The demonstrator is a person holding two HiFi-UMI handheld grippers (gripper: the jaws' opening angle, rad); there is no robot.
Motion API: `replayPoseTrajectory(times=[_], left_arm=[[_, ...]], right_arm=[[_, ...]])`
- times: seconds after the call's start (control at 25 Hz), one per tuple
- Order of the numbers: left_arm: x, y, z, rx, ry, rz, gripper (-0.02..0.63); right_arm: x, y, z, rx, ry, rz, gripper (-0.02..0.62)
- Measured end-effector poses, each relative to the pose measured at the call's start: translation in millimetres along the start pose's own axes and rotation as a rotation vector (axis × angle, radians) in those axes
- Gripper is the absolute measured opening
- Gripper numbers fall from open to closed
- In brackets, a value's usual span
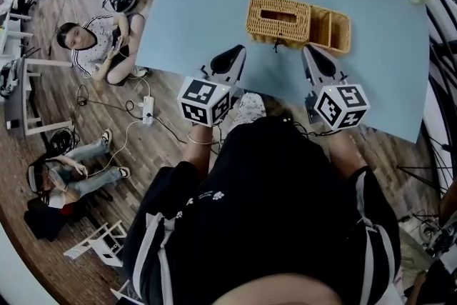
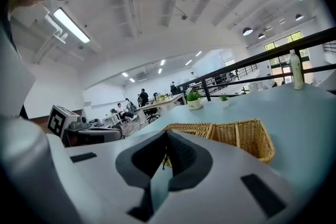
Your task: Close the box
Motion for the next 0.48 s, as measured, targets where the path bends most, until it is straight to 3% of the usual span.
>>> replayPoseTrajectory(times=[0.48], left_arm=[[-5.5, 2.7, 9.6, -0.005, -0.022, 0.016, 0.021]], right_arm=[[9.6, -1.0, 6.1, 0.011, -0.021, 0.020, 0.000]])
Point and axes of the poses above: the fingertips, and each gripper's own axes: z backward along the fingers, x to its left, y out of its underside, the point moved 5 cm from there along z, backward along the fingers, and after that the axes turned 5 degrees about -x, right-handed, at the moved point
